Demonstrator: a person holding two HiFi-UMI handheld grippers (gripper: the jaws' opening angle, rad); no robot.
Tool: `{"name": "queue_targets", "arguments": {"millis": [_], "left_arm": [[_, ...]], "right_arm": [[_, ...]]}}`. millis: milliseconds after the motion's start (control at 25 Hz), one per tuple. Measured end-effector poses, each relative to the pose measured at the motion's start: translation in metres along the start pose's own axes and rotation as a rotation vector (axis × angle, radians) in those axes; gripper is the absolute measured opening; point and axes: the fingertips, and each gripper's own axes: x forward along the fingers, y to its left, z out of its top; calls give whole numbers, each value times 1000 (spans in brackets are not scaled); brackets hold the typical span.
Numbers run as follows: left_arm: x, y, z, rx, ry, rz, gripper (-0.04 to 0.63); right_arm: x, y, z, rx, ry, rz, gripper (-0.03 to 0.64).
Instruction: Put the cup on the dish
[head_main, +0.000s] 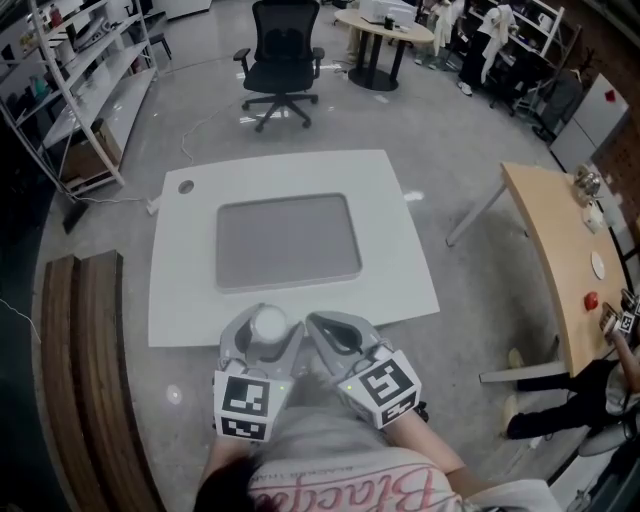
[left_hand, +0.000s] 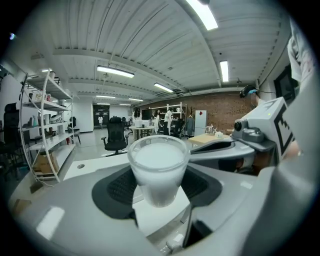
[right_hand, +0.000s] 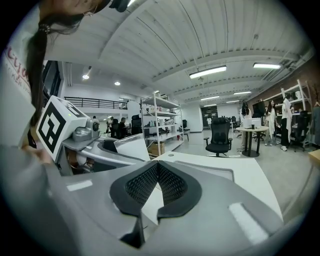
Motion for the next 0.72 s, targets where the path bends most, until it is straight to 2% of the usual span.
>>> {"name": "queue_targets", "arguments": {"millis": [360, 720], "left_arm": [[60, 36, 14, -16, -27, 65, 256], [132, 75, -30, -31, 56, 129, 256]], "right_arm": [[41, -49, 10, -3, 31, 50, 2], [57, -79, -3, 14, 77, 54, 2]]}}
